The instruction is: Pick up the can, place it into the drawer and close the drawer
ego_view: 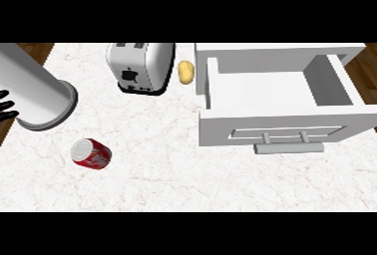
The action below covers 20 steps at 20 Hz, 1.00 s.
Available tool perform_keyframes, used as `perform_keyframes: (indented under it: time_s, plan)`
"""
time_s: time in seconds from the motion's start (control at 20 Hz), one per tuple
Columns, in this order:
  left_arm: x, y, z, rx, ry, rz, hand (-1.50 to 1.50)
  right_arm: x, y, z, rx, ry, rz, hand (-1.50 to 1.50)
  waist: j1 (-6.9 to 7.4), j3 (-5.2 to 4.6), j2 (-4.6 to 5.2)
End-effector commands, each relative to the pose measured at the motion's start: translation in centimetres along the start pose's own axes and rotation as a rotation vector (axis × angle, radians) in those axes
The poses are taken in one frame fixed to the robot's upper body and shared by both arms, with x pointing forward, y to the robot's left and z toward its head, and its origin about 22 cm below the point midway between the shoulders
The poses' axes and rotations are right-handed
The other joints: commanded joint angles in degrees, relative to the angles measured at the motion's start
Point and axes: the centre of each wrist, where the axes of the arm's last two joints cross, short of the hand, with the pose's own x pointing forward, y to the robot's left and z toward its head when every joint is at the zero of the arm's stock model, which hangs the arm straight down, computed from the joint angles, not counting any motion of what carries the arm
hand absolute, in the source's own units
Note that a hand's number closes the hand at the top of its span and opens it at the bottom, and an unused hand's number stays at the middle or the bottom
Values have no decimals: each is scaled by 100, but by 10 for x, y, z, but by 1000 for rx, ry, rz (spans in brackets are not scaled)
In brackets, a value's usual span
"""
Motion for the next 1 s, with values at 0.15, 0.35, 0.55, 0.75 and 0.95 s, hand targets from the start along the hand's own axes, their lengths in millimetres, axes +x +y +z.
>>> perform_keyframes:
  time_s: [0.15,0.35,0.55,0.75,0.95]
  plan:
    - [-22,-4,-31,-145,35,45,-150,14,-13,25,-25,-9,6,-150,88,-1,-25]
    - [-21,-5,-59,-125,55,58,-150,19,-21,19,-27,6,9,-150,114,0,-21]
    - [-46,-5,-77,-134,57,45,-150,13,-27,39,-15,-5,-3,-150,80,-4,-19]
    - [-52,1,-67,-94,70,24,-150,14,-42,29,-20,-1,7,-150,110,-4,-14]
    - [-81,-13,-88,-93,76,23,-150,0,-52,34,-38,-20,11,-150,122,-3,-16]
